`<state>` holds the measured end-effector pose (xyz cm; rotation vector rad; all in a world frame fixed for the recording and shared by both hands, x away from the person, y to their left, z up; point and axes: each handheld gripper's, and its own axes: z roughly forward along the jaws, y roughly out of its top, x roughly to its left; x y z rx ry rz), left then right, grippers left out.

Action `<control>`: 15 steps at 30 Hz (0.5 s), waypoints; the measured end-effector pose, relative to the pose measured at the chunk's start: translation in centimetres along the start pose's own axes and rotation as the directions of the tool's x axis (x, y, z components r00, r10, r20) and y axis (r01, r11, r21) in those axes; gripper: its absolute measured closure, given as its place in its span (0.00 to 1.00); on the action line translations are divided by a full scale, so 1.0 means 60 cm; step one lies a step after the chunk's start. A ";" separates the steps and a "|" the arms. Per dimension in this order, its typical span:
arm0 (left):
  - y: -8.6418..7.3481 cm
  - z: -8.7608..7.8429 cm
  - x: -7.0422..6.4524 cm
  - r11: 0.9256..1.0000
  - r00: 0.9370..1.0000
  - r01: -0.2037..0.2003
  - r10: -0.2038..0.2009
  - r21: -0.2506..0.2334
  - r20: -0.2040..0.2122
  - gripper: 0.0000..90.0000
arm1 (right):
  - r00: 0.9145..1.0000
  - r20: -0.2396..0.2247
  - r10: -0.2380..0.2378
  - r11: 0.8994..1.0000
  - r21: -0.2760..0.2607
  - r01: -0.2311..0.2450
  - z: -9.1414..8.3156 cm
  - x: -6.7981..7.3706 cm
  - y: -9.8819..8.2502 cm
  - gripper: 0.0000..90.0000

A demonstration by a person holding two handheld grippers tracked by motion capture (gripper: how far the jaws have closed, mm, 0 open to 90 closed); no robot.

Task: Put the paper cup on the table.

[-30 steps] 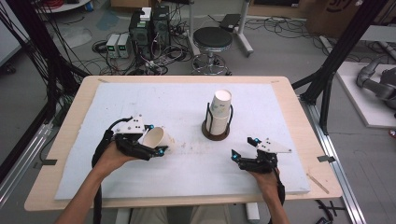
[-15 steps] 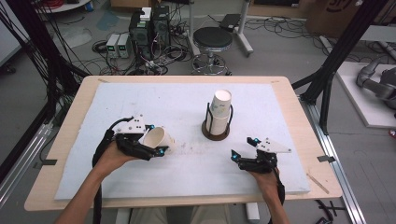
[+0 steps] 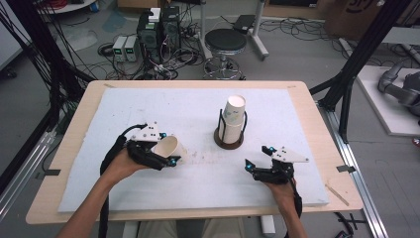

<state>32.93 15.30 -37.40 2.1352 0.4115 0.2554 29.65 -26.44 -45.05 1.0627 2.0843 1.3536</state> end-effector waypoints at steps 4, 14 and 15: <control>0.002 0.007 0.002 0.999 1.000 -0.014 0.013 0.036 0.009 0.33 | 1.000 0.000 -0.003 1.000 -0.001 0.003 0.000 0.000 0.000 0.18; 0.008 0.022 0.009 0.996 1.000 -0.022 0.020 0.083 0.020 0.33 | 1.000 0.002 -0.013 1.000 -0.001 0.013 0.001 0.001 0.000 0.18; 0.008 0.024 0.011 0.995 0.999 -0.028 0.026 0.099 0.020 0.33 | 1.000 0.002 -0.014 1.000 0.000 0.014 0.001 0.001 0.000 0.18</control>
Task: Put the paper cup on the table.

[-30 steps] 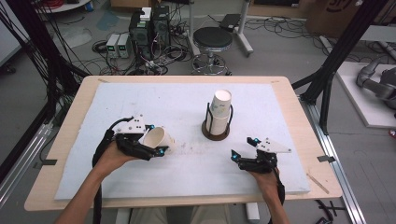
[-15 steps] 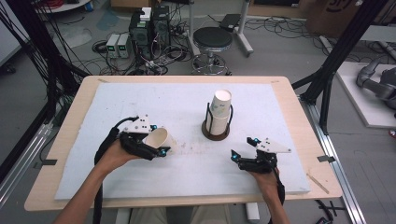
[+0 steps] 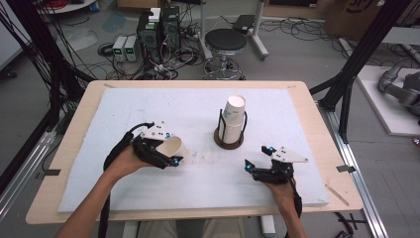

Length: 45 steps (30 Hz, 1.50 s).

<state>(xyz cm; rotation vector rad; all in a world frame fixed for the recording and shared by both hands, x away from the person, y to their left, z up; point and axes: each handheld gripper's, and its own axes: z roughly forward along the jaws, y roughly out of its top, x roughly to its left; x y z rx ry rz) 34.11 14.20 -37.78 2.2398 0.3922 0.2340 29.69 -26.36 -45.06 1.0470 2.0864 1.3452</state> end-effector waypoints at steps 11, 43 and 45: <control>0.004 0.022 0.010 0.997 1.000 0.003 -0.005 0.076 0.025 0.33 | 1.000 -0.001 0.004 1.000 0.006 -0.004 0.000 0.001 0.000 0.18; 0.036 0.099 -0.001 0.958 0.995 -0.079 0.060 0.276 0.076 0.31 | 1.000 0.001 0.000 1.000 0.000 0.000 0.000 0.000 0.000 0.18; 0.035 0.101 -0.001 0.959 0.995 -0.077 0.057 0.274 0.079 0.31 | 1.000 0.002 0.001 1.000 -0.002 -0.001 0.000 0.000 -0.001 0.18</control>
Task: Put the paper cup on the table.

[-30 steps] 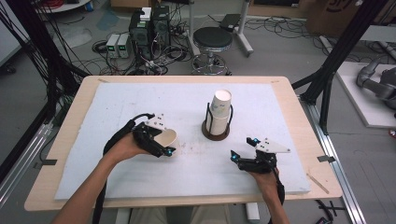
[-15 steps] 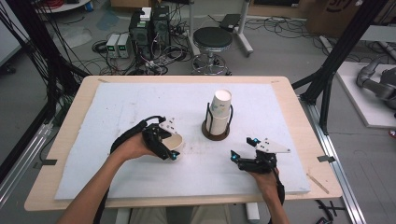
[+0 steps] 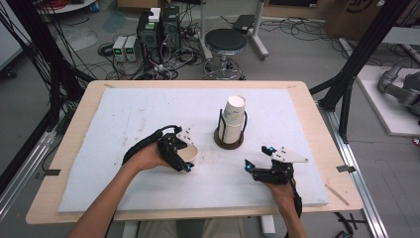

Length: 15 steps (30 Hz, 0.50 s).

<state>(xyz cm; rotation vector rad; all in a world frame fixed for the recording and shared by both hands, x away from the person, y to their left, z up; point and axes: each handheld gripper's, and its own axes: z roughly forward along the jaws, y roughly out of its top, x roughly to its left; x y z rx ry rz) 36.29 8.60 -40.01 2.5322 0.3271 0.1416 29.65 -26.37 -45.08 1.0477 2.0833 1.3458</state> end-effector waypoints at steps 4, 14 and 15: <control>-0.003 0.000 0.001 1.000 1.000 0.015 -0.015 -0.012 0.003 0.30 | 1.000 -0.002 0.003 1.000 0.001 -0.003 0.000 0.000 0.000 0.18; -0.007 0.020 -0.003 0.999 0.999 0.049 -0.049 -0.006 0.008 0.19 | 1.000 -0.003 0.000 1.000 -0.006 0.000 -0.001 0.000 0.000 0.18; -0.007 0.020 -0.003 0.999 0.999 0.049 -0.049 -0.006 0.008 0.19 | 1.000 -0.003 0.000 1.000 -0.006 0.000 -0.001 0.000 0.000 0.18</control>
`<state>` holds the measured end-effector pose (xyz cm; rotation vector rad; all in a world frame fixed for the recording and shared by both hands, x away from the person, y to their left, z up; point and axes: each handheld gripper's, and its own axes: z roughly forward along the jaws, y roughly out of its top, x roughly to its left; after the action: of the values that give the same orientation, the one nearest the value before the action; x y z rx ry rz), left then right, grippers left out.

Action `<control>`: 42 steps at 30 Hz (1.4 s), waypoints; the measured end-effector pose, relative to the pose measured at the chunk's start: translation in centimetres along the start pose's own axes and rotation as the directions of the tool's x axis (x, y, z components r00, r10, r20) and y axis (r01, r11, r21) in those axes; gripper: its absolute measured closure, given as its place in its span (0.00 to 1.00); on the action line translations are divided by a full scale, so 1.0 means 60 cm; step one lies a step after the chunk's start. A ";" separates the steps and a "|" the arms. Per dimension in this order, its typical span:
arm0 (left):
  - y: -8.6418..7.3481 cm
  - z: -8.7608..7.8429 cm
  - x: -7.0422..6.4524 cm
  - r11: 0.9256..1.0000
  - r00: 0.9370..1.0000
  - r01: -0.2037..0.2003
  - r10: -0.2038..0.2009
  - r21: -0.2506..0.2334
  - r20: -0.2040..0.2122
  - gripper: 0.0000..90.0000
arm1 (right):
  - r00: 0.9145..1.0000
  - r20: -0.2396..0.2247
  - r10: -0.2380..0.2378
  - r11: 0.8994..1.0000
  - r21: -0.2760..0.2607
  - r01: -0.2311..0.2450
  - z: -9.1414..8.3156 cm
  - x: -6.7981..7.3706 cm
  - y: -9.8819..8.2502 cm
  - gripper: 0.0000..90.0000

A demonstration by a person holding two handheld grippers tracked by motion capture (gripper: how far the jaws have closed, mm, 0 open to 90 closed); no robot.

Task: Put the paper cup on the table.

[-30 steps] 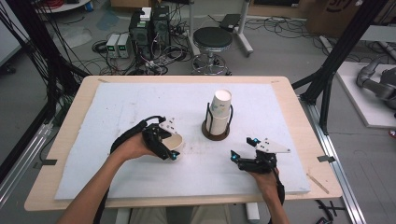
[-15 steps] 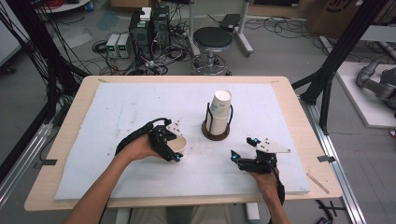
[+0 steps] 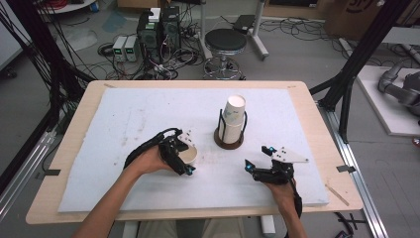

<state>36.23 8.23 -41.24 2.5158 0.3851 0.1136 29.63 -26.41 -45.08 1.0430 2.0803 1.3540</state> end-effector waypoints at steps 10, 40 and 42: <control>0.002 -0.005 -0.002 1.000 0.999 0.024 -0.024 -0.009 -0.025 0.09 | 1.000 -0.004 0.000 1.000 -0.001 0.000 0.000 -0.001 0.000 0.18; -0.045 -0.014 -0.013 0.991 0.994 0.103 -0.107 -0.081 -0.039 0.08 | 1.000 -0.004 0.002 1.000 0.003 -0.002 0.000 0.001 0.000 0.18; -0.045 -0.017 -0.014 0.991 0.993 0.104 -0.108 -0.088 -0.046 0.08 | 1.000 -0.005 0.002 1.000 -0.001 -0.002 0.000 0.000 0.000 0.18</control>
<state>34.58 10.68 -41.93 2.4069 0.5228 0.1497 29.64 -26.43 -45.07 1.0425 2.0827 1.3592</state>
